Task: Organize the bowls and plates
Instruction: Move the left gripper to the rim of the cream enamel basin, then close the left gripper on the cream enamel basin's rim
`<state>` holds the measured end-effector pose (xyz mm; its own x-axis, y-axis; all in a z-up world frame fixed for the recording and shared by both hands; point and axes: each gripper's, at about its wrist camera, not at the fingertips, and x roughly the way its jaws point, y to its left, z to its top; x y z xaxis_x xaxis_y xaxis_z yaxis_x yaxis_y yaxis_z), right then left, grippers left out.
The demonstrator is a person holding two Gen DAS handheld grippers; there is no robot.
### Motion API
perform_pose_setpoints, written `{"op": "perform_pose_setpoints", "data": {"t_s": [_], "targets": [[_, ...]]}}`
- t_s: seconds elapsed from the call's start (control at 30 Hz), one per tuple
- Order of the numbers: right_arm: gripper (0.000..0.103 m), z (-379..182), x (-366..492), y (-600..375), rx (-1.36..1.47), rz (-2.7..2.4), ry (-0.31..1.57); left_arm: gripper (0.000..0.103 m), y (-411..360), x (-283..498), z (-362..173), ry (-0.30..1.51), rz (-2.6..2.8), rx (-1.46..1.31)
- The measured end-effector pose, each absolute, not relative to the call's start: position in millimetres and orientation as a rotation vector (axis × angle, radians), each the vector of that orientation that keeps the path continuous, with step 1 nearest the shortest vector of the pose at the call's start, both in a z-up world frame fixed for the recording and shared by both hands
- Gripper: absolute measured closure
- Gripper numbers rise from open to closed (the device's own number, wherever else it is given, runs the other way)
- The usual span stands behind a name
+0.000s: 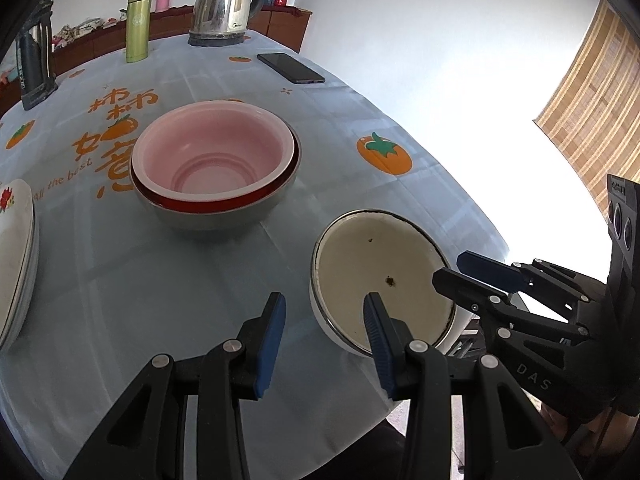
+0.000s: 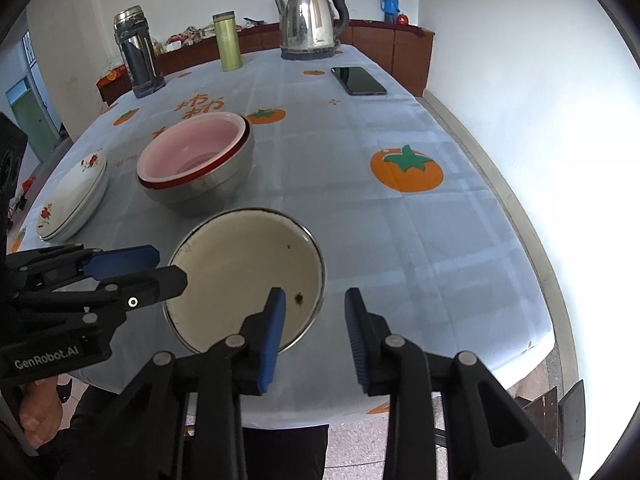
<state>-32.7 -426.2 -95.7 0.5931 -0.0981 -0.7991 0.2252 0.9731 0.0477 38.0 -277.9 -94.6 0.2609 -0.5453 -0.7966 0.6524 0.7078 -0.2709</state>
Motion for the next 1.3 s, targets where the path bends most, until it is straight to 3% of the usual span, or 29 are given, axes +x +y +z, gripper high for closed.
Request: {"op": "perform_pose_setpoints", "data": {"t_s": [0.23,0.3,0.5,1.3], "targets": [[0.081,-99.4,-32.5,-424.3,0.145,-0.184,0.927,0.061,-280.7,36.5,-99.6,1.028,-0.814,0.129],[0.082,-99.7,-32.5,-423.7,0.143,-0.181,0.929,0.072,-281.6,36.1,-100.4,1.029,-0.818,0.129],[0.087,-102.2,-31.8,-423.2,0.145,-0.178,0.935,0.084,-283.0,35.6,-103.5,1.036,-0.821,0.128],[0.088,-94.0,-40.0,-404.1,0.128,-0.145,0.921,0.088,-264.8,28.1,-93.4,1.009,-0.788,0.126]]}}
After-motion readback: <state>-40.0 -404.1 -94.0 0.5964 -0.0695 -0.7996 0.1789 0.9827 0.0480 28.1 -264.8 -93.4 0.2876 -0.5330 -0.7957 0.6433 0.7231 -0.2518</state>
